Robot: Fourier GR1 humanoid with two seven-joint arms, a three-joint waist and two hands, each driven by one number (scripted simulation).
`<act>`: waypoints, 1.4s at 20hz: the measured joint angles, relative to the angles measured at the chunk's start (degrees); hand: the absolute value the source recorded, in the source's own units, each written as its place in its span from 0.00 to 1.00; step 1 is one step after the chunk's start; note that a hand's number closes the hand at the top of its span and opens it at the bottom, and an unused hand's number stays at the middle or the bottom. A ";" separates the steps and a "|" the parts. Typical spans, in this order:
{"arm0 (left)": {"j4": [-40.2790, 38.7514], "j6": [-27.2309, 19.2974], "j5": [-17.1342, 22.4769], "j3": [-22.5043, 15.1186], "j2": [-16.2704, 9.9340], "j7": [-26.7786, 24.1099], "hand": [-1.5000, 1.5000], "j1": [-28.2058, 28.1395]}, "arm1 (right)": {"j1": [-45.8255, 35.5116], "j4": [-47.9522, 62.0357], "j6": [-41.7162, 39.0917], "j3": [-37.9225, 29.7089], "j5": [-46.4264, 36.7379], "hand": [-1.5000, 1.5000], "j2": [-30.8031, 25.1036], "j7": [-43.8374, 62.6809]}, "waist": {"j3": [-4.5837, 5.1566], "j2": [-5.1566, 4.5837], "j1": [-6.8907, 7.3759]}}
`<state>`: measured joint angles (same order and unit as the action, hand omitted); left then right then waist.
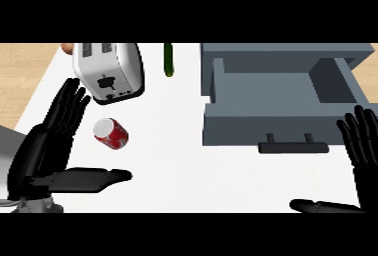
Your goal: Pick up the can, place it into the drawer and close the drawer
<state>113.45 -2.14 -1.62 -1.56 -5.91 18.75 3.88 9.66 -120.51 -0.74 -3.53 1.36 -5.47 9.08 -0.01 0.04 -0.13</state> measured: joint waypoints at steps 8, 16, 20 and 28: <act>-0.47 -0.99 0.52 2.67 0.22 3.94 0.00 2.10 | 2.21 0.01 -3.19 -3.67 2.50 0.00 -0.64 -1.51 | 0.01 0.00 -0.04; -7.95 -0.59 0.31 4.51 0.74 -1.47 0.00 2.95 | 4.18 -1.10 -5.27 -5.09 2.88 0.00 0.07 -2.04 | 0.00 -0.03 -0.08; -13.81 -0.56 0.01 5.38 1.01 -5.65 0.00 4.62 | 3.51 1.67 -5.92 -5.94 2.31 0.00 0.56 -4.49 | 0.01 -0.04 -0.09; -21.34 -0.48 0.06 6.36 1.87 -12.94 0.00 3.50 | 4.31 0.43 -7.27 -6.99 2.38 0.00 1.22 -4.48 | 0.02 -0.02 -0.08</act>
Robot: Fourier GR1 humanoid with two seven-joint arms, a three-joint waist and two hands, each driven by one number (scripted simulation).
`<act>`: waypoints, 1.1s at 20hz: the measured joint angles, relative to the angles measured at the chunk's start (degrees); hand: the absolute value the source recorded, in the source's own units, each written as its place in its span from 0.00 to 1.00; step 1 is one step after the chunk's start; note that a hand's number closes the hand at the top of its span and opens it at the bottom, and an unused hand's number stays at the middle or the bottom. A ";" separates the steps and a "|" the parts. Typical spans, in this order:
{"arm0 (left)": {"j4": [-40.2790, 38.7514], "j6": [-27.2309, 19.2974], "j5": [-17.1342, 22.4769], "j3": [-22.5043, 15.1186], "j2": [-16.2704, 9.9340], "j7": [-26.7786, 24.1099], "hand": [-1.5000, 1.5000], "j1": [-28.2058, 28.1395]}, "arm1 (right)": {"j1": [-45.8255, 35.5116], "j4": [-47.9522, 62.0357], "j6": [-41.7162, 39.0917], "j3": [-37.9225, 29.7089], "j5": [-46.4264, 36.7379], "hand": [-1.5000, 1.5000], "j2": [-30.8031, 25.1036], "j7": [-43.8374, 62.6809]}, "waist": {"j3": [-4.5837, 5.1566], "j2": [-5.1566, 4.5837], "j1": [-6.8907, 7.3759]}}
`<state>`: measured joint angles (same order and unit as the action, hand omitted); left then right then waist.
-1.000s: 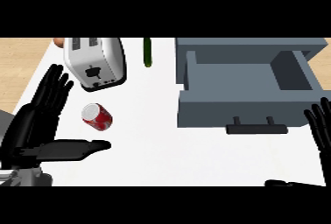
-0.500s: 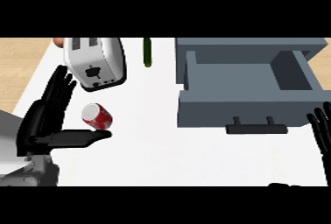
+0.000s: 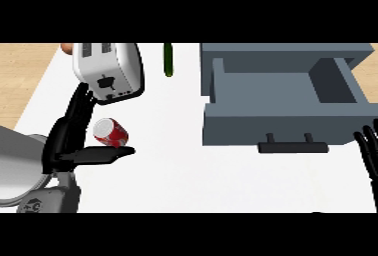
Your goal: Pick up the can, place it into the drawer and close the drawer
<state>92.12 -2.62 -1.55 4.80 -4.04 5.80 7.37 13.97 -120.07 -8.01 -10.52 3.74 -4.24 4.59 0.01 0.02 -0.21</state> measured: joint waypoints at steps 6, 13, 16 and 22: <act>-5.56 -0.19 0.03 1.61 -0.65 -4.09 0.00 0.74 | -0.51 2.30 -1.58 -1.85 0.56 0.00 -0.13 -1.28 | 0.00 -0.01 0.02; -12.69 0.43 0.52 3.64 -1.78 -9.91 0.00 0.80 | -1.15 3.88 -2.39 -1.71 -0.68 0.00 0.64 -2.58 | -0.01 -0.02 0.03; -14.07 0.73 0.64 4.06 -2.26 -11.42 0.00 0.04 | -0.51 3.32 -2.25 -1.47 -1.45 0.00 1.41 -2.85 | 0.00 -0.01 0.05; -20.86 1.95 0.82 5.15 -3.08 -17.79 0.00 0.09 | 0.17 2.57 -1.84 -0.05 -3.00 0.00 2.75 -3.71 | -0.01 -0.01 0.00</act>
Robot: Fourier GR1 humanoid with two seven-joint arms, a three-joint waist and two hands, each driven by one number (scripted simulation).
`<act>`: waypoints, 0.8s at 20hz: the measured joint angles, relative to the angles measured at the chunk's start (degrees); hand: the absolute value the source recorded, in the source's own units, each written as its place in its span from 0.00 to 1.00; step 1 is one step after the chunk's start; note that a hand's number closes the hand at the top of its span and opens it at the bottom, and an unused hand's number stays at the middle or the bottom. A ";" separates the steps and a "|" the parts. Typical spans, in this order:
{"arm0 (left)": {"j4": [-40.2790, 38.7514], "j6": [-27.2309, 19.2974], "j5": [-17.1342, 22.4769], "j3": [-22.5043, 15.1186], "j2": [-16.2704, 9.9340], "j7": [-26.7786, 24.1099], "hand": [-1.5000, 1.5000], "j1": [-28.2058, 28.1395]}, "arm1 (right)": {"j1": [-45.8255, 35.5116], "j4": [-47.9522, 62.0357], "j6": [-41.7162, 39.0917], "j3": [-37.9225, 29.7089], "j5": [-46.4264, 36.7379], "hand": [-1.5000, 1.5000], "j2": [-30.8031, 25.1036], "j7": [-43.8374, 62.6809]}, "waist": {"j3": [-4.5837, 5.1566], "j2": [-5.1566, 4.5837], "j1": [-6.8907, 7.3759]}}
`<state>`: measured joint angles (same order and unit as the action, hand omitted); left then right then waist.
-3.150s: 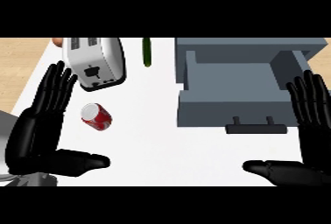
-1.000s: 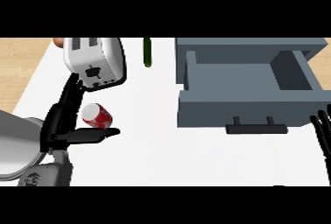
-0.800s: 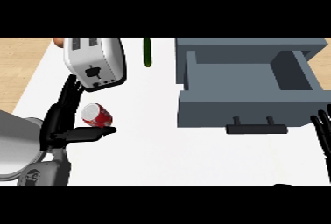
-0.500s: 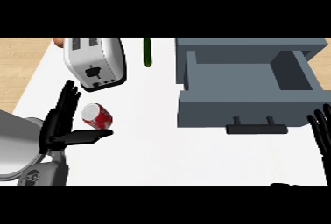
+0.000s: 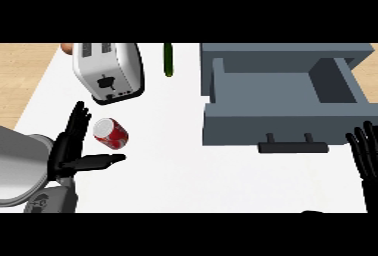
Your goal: Pick up the can, place it into the drawer and close the drawer
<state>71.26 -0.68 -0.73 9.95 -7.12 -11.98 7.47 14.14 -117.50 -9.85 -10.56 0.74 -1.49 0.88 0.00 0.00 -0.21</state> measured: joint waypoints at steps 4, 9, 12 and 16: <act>-7.43 1.13 0.34 1.48 -1.35 -4.51 0.00 2.08 | -1.39 0.82 0.17 -0.52 0.25 0.00 -0.16 0.63 | 0.00 -0.03 -0.03; -11.37 1.67 0.86 2.11 -2.15 -6.80 0.00 2.45 | -0.83 -0.21 0.37 -0.58 0.01 0.00 0.39 0.54 | 0.00 0.00 -0.02; -13.11 1.65 1.13 2.29 -2.36 -7.86 0.00 2.76 | -0.51 0.08 -0.54 -1.52 1.16 0.00 0.07 0.32 | 0.01 0.01 -0.02; -15.67 2.59 2.10 3.06 -3.07 -9.02 0.00 2.71 | 0.44 -0.67 -1.36 -2.07 1.51 0.00 -0.11 0.20 | 0.02 0.01 -0.01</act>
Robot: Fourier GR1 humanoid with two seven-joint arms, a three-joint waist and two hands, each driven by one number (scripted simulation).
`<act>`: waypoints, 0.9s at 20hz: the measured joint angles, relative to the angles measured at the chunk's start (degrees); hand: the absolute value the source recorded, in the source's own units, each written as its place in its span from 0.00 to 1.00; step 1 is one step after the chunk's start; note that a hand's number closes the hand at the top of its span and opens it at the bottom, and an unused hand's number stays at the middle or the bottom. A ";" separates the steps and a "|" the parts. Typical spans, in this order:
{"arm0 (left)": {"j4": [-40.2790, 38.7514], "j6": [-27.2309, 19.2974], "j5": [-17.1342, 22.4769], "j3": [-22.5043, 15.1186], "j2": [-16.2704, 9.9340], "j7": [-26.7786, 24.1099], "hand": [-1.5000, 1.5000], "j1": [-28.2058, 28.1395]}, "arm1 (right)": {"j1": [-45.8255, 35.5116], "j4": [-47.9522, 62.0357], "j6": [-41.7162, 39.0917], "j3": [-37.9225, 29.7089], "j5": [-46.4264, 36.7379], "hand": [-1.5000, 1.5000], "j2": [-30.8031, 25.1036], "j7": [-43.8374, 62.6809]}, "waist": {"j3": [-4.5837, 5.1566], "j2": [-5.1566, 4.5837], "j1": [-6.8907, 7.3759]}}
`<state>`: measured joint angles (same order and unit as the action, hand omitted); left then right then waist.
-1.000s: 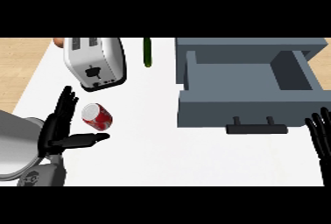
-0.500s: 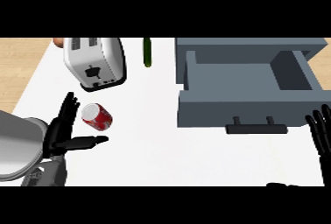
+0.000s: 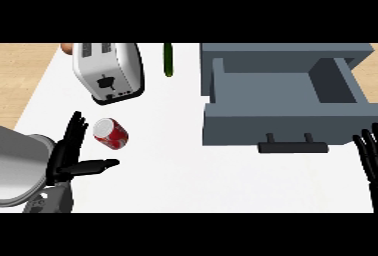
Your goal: Pick up the can, place it into the drawer and close the drawer
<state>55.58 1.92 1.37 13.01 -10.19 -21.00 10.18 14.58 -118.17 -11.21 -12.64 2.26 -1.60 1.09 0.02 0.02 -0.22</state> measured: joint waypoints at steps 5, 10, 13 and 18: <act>-8.30 0.81 0.42 1.30 -1.20 -4.11 0.00 3.52 | -0.03 -1.48 1.09 1.78 -1.11 0.00 0.45 1.36 | -0.01 -0.03 -0.11; -13.96 0.51 0.65 1.79 -1.72 -6.63 0.00 7.26 | 1.15 -3.90 0.79 1.57 -0.11 0.00 0.32 2.91 | 0.00 -0.03 -0.18; -19.19 -0.10 0.25 2.14 -2.00 -8.77 0.00 10.26 | -0.36 -3.53 0.99 1.05 0.09 0.00 0.00 3.97 | 0.01 -0.10 -0.31; -24.99 -0.01 0.42 2.71 -2.72 -11.61 0.00 13.02 | -0.83 -1.39 -0.30 -1.00 1.24 0.00 -0.73 2.11 | 0.00 -0.09 -0.29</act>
<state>30.60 1.90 1.79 15.72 -12.91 -32.61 23.20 13.75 -119.55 -11.51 -13.64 3.50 -2.33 3.19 0.03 -0.07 -0.51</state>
